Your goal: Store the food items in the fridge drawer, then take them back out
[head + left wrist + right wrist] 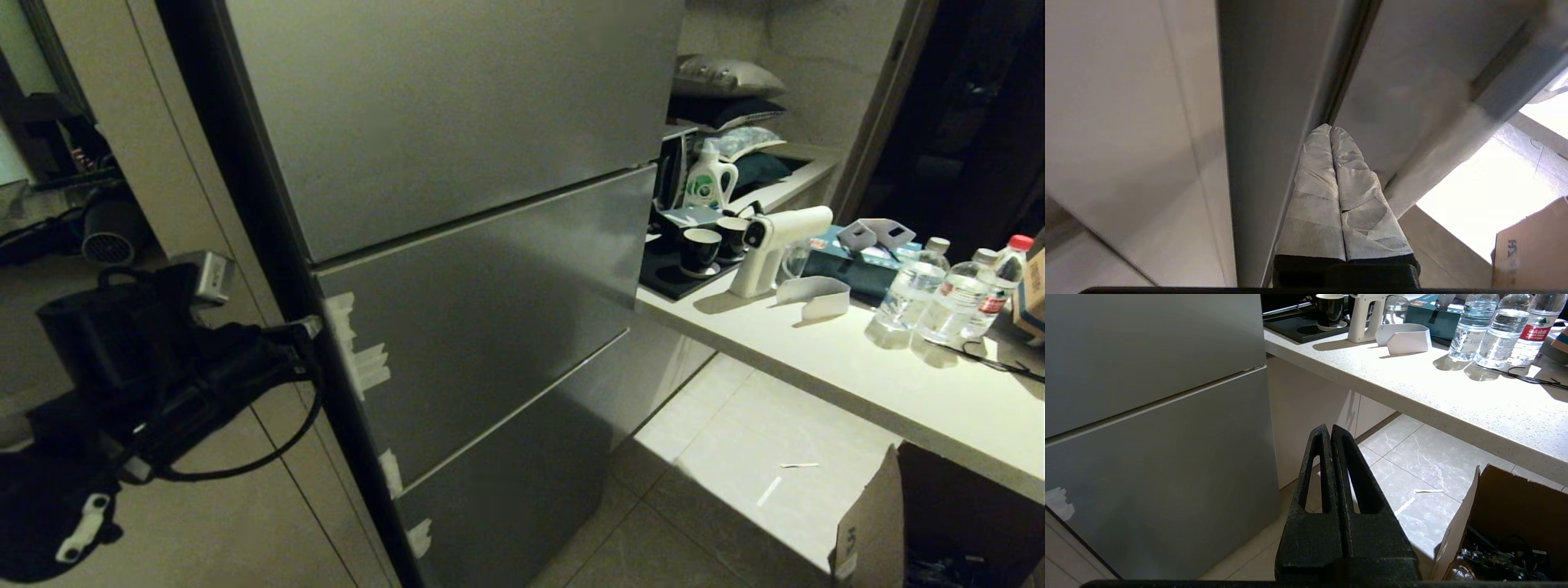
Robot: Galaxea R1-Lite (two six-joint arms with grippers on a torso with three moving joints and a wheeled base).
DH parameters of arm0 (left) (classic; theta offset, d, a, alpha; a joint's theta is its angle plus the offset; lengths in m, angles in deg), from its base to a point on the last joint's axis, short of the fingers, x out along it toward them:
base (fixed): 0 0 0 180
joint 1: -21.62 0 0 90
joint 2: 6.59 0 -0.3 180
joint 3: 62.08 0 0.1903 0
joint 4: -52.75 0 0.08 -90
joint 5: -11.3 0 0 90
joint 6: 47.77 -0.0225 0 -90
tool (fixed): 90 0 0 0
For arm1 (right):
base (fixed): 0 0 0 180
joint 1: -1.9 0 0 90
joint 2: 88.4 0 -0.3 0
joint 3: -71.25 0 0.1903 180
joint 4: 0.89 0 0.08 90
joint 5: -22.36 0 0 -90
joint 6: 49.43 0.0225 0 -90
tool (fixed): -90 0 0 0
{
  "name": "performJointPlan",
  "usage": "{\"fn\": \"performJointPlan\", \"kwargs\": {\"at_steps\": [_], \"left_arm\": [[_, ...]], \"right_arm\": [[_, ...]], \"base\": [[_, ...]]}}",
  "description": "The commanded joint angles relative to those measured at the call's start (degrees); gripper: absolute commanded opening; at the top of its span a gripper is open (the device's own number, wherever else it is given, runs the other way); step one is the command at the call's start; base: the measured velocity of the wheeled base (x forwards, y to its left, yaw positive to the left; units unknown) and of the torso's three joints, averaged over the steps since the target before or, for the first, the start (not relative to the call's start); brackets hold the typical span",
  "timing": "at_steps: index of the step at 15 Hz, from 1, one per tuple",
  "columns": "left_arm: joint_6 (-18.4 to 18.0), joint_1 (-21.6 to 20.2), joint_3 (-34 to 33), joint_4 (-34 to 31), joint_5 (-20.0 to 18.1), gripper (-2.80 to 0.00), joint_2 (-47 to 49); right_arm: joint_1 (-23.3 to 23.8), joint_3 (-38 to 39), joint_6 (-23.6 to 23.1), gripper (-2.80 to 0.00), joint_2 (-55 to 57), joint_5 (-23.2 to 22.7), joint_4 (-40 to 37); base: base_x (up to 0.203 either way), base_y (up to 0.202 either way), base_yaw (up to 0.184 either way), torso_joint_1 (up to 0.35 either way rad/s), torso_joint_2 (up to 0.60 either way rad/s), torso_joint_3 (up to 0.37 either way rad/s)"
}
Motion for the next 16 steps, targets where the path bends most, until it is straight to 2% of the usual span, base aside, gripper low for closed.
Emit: {"fn": "performJointPlan", "kwargs": {"at_steps": [1,10,16], "left_arm": [[0.1,0.9,1.0,0.3,1.6,-2.80,0.4],[0.5,5.2,-0.4,0.3,1.0,-2.80,-0.5],[0.5,7.1,-2.1,0.3,-2.3,-2.80,-1.7]], "right_arm": [[0.0,1.8,0.0,-2.80,0.0,0.0,0.0],[0.0,1.8,0.0,-2.80,0.0,0.1,0.0],[0.0,1.8,0.0,-2.80,0.0,0.1,0.0]], "base": [[0.000,0.000,0.000,0.000,0.00,0.000],[0.000,0.000,0.000,0.000,0.00,0.000],[0.000,0.000,0.000,0.000,0.00,0.000]]}}
